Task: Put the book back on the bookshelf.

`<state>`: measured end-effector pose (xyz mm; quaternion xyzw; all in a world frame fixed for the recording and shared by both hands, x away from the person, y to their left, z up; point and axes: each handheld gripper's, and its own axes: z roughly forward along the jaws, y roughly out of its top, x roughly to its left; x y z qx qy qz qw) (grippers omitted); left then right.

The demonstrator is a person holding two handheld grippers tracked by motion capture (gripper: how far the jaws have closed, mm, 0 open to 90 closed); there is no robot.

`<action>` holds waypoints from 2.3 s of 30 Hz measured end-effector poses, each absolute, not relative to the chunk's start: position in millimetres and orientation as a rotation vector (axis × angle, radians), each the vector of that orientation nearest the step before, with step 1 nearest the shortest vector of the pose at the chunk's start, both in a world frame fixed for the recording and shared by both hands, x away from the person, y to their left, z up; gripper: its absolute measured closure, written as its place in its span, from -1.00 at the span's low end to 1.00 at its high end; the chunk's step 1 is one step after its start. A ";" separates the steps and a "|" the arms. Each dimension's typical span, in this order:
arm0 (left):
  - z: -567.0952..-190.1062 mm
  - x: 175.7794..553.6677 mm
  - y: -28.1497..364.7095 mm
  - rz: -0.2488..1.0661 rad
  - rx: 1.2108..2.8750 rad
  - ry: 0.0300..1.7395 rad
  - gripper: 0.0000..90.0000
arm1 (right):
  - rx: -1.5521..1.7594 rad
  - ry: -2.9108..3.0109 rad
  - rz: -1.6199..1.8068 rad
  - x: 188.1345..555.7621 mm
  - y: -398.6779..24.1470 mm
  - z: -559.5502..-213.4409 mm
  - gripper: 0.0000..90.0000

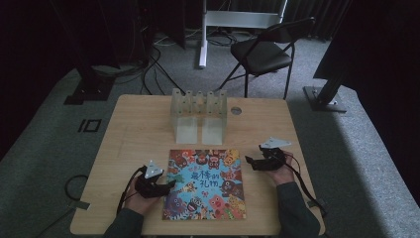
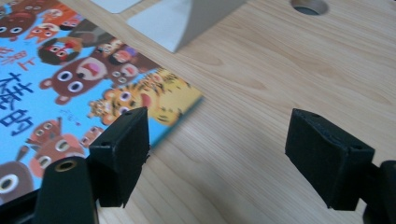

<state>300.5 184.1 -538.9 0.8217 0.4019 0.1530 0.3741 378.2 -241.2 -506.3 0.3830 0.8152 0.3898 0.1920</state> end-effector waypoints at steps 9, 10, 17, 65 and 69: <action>-541.2 302.9 176.1 0.353 2.101 1.017 -0.35 | 1.014 2.346 1.135 387.0 -214.7 -503.0 -0.56; -541.4 303.1 175.6 0.354 2.098 1.018 -0.36 | 1.009 2.352 1.133 388.3 -212.1 -503.3 -0.56; -541.8 307.8 168.9 0.366 2.091 1.026 -0.40 | 0.997 2.385 1.121 396.9 -199.6 -508.1 -0.57; -534.2 265.0 100.8 0.365 2.268 0.766 -0.76 | 1.126 2.482 1.251 423.8 -203.6 -541.0 -0.61; -531.5 253.4 92.3 0.395 2.278 0.688 -0.83 | 1.141 2.471 1.286 424.1 -206.0 -539.7 -0.61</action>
